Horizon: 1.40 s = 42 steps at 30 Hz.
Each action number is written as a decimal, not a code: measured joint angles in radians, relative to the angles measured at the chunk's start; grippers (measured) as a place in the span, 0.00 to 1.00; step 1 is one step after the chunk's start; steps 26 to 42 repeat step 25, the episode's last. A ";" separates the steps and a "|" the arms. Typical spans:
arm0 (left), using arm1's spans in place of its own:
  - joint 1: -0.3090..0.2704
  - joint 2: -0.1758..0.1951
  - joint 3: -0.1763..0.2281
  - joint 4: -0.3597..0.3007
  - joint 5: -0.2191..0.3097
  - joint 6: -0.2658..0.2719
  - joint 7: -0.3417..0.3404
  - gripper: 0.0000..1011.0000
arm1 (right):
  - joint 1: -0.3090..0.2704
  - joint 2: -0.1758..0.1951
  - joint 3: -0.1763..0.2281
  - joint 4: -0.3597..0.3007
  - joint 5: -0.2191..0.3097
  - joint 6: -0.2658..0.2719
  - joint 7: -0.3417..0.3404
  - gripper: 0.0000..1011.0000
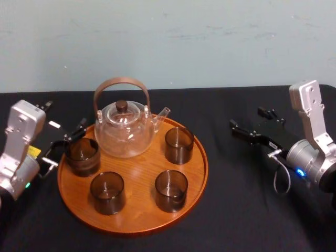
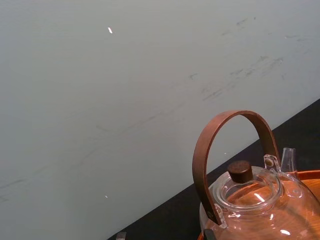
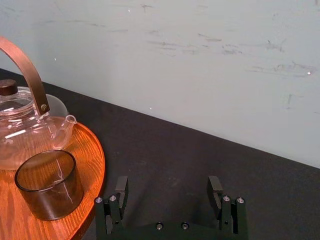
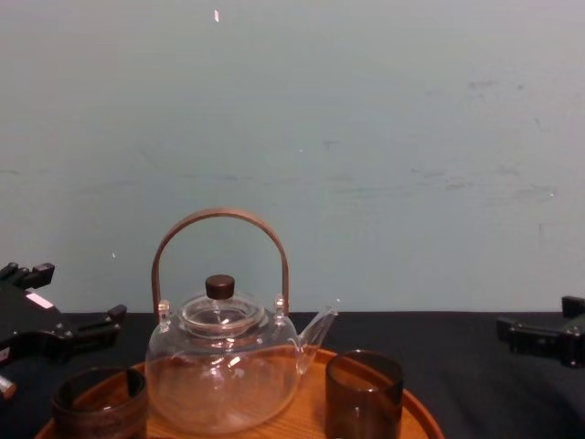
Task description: Pick up the glass from the table and place it on the tray.
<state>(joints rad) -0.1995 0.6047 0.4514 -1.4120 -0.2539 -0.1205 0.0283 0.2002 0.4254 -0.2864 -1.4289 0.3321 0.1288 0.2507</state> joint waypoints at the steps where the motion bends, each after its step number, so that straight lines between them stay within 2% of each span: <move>1: 0.000 0.000 0.000 0.000 0.000 0.000 0.000 0.99 | 0.001 -0.004 0.002 0.004 -0.003 0.000 0.003 0.99; 42: 0.000 0.000 0.000 0.000 0.000 0.000 0.000 0.99 | 0.002 -0.008 0.004 0.009 -0.008 0.002 0.007 0.99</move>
